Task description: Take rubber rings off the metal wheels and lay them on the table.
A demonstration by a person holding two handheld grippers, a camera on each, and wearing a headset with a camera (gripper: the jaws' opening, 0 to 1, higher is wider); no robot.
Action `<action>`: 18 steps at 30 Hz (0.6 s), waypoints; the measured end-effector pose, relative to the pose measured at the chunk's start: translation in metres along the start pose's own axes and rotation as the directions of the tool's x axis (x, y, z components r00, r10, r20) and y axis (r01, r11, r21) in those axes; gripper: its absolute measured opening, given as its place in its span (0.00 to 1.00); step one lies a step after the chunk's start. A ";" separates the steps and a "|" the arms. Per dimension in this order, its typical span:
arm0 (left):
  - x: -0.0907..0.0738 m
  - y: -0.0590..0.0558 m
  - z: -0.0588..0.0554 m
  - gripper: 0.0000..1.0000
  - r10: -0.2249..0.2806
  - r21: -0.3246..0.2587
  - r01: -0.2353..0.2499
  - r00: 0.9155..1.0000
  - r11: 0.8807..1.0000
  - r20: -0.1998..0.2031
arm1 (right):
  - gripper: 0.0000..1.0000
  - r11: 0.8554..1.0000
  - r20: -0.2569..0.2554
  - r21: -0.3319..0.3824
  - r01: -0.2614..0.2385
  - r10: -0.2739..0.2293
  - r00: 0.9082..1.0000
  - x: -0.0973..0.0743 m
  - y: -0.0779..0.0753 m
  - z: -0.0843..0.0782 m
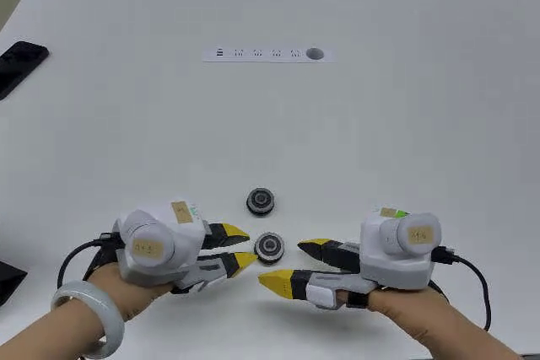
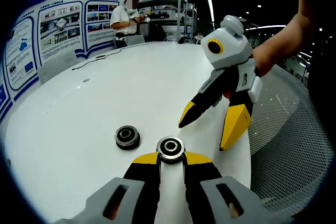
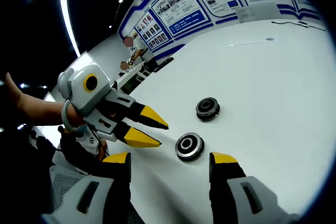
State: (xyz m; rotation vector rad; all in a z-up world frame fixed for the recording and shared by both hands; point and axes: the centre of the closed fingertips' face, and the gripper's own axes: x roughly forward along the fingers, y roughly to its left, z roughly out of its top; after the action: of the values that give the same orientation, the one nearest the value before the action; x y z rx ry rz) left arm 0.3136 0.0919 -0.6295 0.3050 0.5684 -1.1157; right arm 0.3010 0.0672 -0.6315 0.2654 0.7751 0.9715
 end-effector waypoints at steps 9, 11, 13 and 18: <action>0.012 -0.001 0.002 0.15 -0.017 0.026 0.018 1.000 1.000 -0.025 | 0.61 1.000 0.002 0.016 -0.003 0.003 1.000 0.001 -0.003 -0.001; 0.014 -0.002 0.001 0.15 -0.023 0.027 0.023 0.999 0.999 -0.033 | 0.61 1.000 0.004 0.021 -0.004 0.004 1.000 0.002 -0.003 -0.001; 0.016 -0.002 0.001 0.14 -0.026 0.037 0.027 0.999 0.999 -0.036 | 0.60 1.000 0.004 0.026 -0.008 0.007 1.000 0.003 -0.003 -0.001; 0.020 -0.001 0.001 0.14 -0.031 0.046 0.033 0.998 0.998 -0.047 | 0.60 0.999 0.009 0.033 -0.010 0.010 1.000 0.004 -0.003 -0.001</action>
State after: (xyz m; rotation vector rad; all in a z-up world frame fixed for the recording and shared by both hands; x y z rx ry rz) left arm 0.3192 0.0756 -0.6399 0.3641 0.5903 -1.1567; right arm 0.3037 0.0685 -0.6354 0.3027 0.7834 0.9673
